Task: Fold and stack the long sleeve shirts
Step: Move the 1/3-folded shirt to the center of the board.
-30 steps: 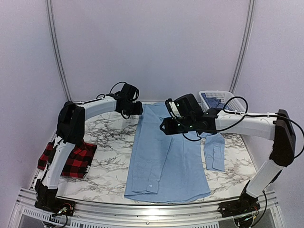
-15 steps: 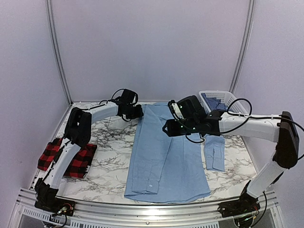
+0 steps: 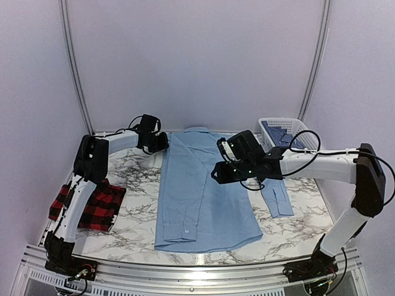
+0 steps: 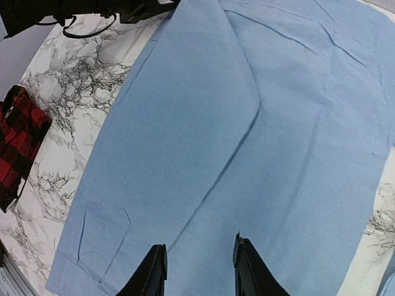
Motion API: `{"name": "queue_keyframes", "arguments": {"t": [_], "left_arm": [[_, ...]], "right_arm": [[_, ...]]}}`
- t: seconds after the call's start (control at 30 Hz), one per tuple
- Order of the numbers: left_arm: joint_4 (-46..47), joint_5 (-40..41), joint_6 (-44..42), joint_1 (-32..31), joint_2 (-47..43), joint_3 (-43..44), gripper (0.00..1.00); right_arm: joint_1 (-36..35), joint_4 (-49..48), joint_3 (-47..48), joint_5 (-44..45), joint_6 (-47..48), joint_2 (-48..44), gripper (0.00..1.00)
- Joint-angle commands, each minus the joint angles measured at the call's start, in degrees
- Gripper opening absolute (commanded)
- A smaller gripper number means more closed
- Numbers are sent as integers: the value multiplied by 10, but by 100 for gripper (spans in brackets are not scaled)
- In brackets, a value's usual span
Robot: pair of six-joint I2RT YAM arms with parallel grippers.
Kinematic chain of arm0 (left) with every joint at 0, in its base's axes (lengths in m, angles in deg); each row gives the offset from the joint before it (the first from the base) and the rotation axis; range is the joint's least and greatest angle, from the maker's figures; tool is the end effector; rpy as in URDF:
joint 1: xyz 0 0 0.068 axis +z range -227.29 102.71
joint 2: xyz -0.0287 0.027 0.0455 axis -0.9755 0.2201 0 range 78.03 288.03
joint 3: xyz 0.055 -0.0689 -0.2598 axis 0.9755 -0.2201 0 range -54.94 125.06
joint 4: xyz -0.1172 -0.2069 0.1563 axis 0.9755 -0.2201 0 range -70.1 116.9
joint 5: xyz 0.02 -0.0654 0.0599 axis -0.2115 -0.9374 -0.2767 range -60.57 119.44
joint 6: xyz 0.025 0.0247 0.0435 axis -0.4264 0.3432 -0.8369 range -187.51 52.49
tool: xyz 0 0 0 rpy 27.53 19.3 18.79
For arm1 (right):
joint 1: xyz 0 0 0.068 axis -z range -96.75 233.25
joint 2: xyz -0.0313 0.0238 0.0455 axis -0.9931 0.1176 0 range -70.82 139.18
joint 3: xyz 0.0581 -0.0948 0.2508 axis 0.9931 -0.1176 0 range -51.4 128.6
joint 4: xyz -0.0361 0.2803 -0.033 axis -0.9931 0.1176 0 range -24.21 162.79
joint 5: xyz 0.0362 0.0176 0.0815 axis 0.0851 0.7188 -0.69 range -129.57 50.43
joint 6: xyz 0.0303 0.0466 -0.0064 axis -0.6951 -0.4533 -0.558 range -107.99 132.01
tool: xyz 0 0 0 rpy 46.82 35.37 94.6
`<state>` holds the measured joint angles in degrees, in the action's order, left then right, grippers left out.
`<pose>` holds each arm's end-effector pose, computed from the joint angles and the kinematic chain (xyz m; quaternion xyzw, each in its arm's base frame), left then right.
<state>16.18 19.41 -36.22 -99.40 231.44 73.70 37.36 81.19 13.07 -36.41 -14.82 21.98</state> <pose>0.5706 -0.2391 0.1089 -0.0310 0.8860 -0.2744 0.3726 0.2660 0.2712 0.2259 -0.1414 0.9083 0.2125 0.3313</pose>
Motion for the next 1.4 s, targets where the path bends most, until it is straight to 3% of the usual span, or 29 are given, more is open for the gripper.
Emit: {"name": "queue_keyframes", "arguments": {"t": [0.0,0.07,0.17,0.3,0.43,0.6,0.93,1.13,1.37], "left_arm": [[-7,-48,-26,51,-29,1,0],[-19,-65,-29,59,-22,18,6],[-28,-70,-34,59,-30,22,31],[-34,-59,-27,60,-82,-2,52],[-37,-26,-23,60,-179,-84,65],[-33,-23,18,44,-346,-306,64],[-32,-28,100,-56,-665,-728,51],[-77,-54,148,-126,-787,-870,45],[-79,-95,179,-206,-819,-946,43]], "right_arm": [[-2,-15,-9,11,-11,6,33],[-1,-18,-16,11,-14,7,34],[-2,-20,-24,7,-15,7,34],[-2,-20,-46,8,-16,-2,34],[-2,-13,-82,10,-18,-23,35],[-1,-10,-150,0,-25,-70,35],[-6,33,-252,-49,-54,-176,34],[-35,74,-281,-64,-76,-207,34],[-43,111,-312,-40,-114,-251,35]]}}
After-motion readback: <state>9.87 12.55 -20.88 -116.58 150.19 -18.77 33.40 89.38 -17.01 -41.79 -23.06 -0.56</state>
